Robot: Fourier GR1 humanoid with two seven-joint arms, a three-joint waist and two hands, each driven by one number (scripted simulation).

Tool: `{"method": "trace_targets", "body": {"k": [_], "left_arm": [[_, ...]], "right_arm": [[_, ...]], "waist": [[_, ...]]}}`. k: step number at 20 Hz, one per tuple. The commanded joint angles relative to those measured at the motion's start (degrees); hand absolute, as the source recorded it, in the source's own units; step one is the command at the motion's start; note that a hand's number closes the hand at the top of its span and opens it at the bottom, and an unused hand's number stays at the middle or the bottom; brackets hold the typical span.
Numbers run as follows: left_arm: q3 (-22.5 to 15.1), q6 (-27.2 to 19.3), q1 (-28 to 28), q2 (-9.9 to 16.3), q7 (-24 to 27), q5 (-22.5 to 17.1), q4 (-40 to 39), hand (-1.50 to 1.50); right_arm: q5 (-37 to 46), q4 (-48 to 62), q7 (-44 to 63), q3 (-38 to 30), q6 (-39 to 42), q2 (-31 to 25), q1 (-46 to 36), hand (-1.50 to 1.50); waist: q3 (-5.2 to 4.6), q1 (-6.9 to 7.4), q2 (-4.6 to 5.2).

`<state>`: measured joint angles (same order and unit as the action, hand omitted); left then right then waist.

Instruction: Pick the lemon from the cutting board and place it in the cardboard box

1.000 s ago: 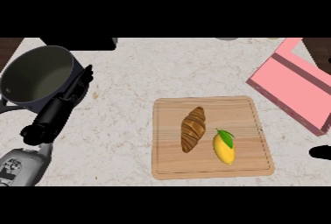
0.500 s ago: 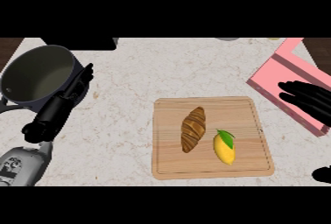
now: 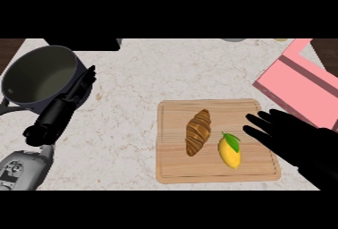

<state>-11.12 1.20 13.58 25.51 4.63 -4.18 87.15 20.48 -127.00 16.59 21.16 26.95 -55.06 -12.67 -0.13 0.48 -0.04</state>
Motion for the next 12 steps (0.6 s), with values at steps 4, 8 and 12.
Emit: {"method": "trace_targets", "body": {"k": [4,8,12], "left_arm": [[1.43,1.65,-1.08,-0.75,2.36,1.44,-2.42,0.00],[2.03,1.12,1.82,-3.07,-0.36,3.62,-1.74,0.00],[2.26,1.67,-0.63,-4.71,4.24,5.72,-4.32,0.00]], "right_arm": [[6.53,0.27,16.99,12.40,7.72,11.62,-4.90,-1.50],[4.18,-1.47,21.49,10.61,13.98,16.84,-5.17,-1.50],[15.05,1.01,18.27,14.61,9.92,18.83,-0.31,-1.50]], "waist": [[0.04,0.12,0.10],[0.09,-0.54,0.01],[0.13,-0.67,0.04]]}}
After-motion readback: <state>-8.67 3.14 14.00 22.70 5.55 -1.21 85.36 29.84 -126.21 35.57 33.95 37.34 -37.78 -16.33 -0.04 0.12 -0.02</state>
